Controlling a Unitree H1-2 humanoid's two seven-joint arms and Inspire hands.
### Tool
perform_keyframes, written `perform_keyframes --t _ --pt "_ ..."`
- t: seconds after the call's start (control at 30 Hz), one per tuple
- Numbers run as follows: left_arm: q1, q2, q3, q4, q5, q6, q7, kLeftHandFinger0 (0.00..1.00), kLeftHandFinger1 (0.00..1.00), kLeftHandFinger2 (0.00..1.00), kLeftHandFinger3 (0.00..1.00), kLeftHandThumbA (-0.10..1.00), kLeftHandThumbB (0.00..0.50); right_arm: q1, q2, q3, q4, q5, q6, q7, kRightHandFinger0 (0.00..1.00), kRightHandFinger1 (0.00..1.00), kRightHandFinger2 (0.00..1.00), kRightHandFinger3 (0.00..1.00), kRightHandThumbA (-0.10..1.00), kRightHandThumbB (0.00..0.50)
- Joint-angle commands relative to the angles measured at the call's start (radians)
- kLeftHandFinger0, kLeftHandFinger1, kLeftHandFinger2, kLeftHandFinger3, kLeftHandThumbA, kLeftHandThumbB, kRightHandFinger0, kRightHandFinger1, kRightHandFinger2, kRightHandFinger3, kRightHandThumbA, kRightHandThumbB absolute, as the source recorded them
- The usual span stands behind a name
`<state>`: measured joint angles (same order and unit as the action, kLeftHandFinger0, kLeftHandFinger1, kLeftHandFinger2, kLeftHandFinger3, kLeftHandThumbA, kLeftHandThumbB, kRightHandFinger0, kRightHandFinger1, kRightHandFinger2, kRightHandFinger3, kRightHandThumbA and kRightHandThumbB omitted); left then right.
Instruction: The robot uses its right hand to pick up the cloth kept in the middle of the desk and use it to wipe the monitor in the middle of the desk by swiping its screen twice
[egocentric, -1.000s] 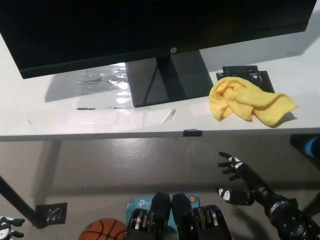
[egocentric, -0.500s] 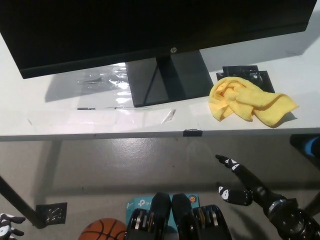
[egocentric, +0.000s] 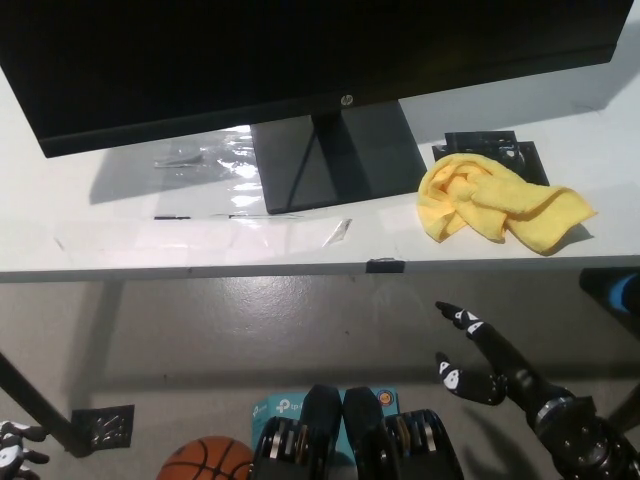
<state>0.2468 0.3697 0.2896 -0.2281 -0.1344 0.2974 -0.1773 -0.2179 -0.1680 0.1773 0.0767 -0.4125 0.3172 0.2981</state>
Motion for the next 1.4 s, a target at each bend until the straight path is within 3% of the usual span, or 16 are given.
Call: perform_keyframes --t 0.0,0.13,0.27,0.77,0.87,0.97,1.37 --pt "0.003 0.019 0.007 -0.003 -0.003 -0.025 0.000 0.42 0.46 0.60 0.79 0.29 0.181 -0.022 0.010 -0.019 -0.018 0.033 -0.031 -0.048 1.00 1.00 1.00 1.00 0.31 0.120" --pt "0.012 0.024 0.004 -0.013 0.008 -0.019 0.002 0.42 0.46 0.58 0.78 0.31 0.185 -0.017 0.012 -0.015 -0.016 0.024 -0.044 -0.068 1.00 1.00 1.00 1.00 0.31 0.127" --pt "0.004 0.028 0.007 -0.007 -0.006 -0.030 -0.008 0.41 0.44 0.58 0.79 0.28 0.166 -0.021 0.014 -0.006 -0.045 -0.024 0.029 -0.083 1.00 1.00 1.00 1.00 0.37 0.114" --pt "-0.004 0.024 0.010 -0.003 -0.006 -0.031 -0.002 0.41 0.45 0.58 0.79 0.30 0.174 -0.027 0.019 -0.006 -0.039 -0.015 0.020 -0.117 1.00 1.00 1.00 1.00 0.30 0.101" --pt "-0.004 0.030 0.008 0.005 -0.004 -0.040 -0.008 0.45 0.47 0.60 0.80 0.31 0.173 -0.026 0.021 -0.010 -0.036 -0.003 0.012 -0.119 1.00 1.00 1.00 1.00 0.27 0.097" --pt "-0.005 0.029 0.008 -0.001 -0.001 -0.033 -0.004 0.42 0.46 0.59 0.79 0.33 0.189 -0.026 0.018 -0.006 -0.039 -0.006 0.002 -0.126 1.00 1.00 1.00 1.00 0.25 0.097" --pt "-0.002 0.032 0.004 -0.007 0.004 -0.025 -0.004 0.43 0.47 0.60 0.81 0.31 0.168 -0.027 0.017 -0.012 -0.039 0.029 0.009 -0.108 1.00 1.00 1.00 1.00 0.24 0.086"
